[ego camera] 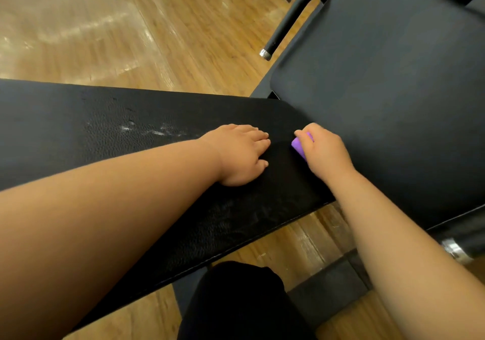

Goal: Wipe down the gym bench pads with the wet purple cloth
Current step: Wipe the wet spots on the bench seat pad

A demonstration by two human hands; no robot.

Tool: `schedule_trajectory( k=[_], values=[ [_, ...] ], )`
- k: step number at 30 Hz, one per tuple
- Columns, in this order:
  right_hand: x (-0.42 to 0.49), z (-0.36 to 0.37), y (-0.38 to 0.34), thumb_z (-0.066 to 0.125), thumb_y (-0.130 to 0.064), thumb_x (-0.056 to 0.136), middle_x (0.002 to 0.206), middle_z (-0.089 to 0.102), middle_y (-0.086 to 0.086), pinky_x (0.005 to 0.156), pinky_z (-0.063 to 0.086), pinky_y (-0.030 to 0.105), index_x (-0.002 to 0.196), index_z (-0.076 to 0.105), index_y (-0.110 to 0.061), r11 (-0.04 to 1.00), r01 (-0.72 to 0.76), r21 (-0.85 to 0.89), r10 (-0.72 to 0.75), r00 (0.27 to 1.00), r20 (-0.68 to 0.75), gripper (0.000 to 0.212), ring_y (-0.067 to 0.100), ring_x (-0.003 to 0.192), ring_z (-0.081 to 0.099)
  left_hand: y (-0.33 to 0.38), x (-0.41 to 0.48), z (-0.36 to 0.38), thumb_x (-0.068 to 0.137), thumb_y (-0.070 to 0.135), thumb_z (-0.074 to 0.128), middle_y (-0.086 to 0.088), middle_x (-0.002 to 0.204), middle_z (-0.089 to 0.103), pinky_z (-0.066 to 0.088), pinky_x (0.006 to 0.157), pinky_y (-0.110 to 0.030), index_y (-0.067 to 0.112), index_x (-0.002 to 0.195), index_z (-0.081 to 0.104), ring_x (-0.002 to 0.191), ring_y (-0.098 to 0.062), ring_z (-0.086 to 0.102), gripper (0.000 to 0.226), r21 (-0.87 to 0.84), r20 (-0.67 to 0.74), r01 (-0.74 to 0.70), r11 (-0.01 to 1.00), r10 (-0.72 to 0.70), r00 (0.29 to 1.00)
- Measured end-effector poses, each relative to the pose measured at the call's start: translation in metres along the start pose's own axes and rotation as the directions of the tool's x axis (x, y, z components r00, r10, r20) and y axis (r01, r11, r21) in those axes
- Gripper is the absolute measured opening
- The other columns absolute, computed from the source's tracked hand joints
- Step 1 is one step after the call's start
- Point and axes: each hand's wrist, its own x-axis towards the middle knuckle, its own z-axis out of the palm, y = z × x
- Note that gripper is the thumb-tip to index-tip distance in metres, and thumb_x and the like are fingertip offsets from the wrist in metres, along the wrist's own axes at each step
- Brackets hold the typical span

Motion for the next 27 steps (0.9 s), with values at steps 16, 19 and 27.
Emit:
schedule_trajectory(
  k=[16,19,27],
  values=[
    [0.014,0.000,0.009,0.041,-0.038,0.101,0.088,0.054,0.007,0.070,0.031,0.030,0.089,0.049,-0.013,0.977,-0.208,0.041,0.210,0.977,-0.045,0.029,0.028,0.084,0.049,-0.004,0.010,0.000,0.104,0.045,0.020,0.003,0.163,0.004,0.003,0.119,-0.033,0.020,0.155,0.008,0.150,-0.015,0.001,0.059,-0.035,0.007,-0.033,0.999,0.033,0.999],
    [-0.009,0.006,-0.005,0.044,-0.036,0.100,0.078,0.052,-0.003,0.062,0.033,0.030,0.088,0.051,-0.018,0.998,0.004,0.059,-0.003,1.000,-0.020,0.023,0.014,0.071,0.049,-0.004,0.012,0.000,0.104,0.046,0.021,0.003,0.163,0.004,0.003,0.119,-0.033,0.020,0.155,0.007,0.150,-0.015,0.001,0.059,-0.035,0.011,-0.030,0.999,0.030,0.999],
    [0.015,0.001,0.016,0.042,-0.035,0.101,0.088,0.055,0.007,0.069,0.032,0.031,0.088,0.050,-0.014,0.989,-0.132,0.067,0.136,0.989,-0.065,0.026,0.029,0.087,0.051,-0.004,0.013,0.001,0.104,0.046,0.020,0.004,0.163,0.004,0.003,0.119,-0.032,0.021,0.155,0.007,0.150,-0.014,0.000,0.059,-0.037,-0.002,-0.033,0.999,0.032,0.999]
  ],
)
